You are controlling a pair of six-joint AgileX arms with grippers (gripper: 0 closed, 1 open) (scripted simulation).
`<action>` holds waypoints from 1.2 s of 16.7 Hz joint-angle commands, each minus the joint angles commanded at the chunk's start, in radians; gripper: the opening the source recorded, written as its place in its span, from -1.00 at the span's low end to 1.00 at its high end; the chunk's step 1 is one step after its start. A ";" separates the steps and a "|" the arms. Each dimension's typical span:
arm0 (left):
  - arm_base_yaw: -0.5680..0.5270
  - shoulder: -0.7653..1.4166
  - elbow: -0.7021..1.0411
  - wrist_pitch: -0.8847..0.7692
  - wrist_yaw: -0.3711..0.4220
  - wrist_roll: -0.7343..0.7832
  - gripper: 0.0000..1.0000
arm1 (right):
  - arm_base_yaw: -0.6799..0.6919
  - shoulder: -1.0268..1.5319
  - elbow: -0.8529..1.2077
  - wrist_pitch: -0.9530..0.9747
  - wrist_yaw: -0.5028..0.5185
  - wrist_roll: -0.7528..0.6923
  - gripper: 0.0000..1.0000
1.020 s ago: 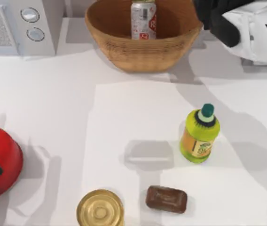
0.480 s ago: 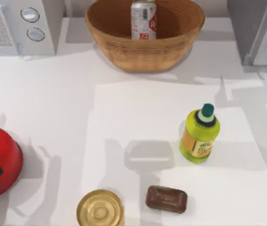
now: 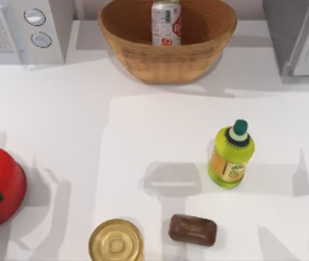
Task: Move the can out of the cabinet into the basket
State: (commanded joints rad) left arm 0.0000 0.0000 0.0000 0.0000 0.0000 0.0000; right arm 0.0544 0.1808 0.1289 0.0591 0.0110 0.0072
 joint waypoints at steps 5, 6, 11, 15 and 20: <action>0.000 0.000 0.000 0.000 0.000 0.000 1.00 | -0.053 -0.176 -0.126 -0.057 -0.011 -0.007 1.00; 0.000 0.000 0.000 0.000 0.000 0.000 1.00 | -0.054 -0.181 -0.129 -0.059 -0.011 -0.007 1.00; 0.000 0.000 0.000 0.000 0.000 0.000 1.00 | -0.051 -0.177 -0.127 -0.058 -0.010 -0.007 1.00; 0.000 0.000 0.000 0.000 0.000 0.000 1.00 | -0.118 -0.084 -0.070 0.046 -0.101 -0.010 1.00; 0.000 0.000 0.000 0.000 0.000 0.000 1.00 | -0.317 0.204 0.066 0.379 -0.347 -0.018 1.00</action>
State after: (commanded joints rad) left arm 0.0000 0.0000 0.0000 0.0000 0.0000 0.0000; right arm -0.2622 0.3846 0.1949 0.4379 -0.3363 -0.0107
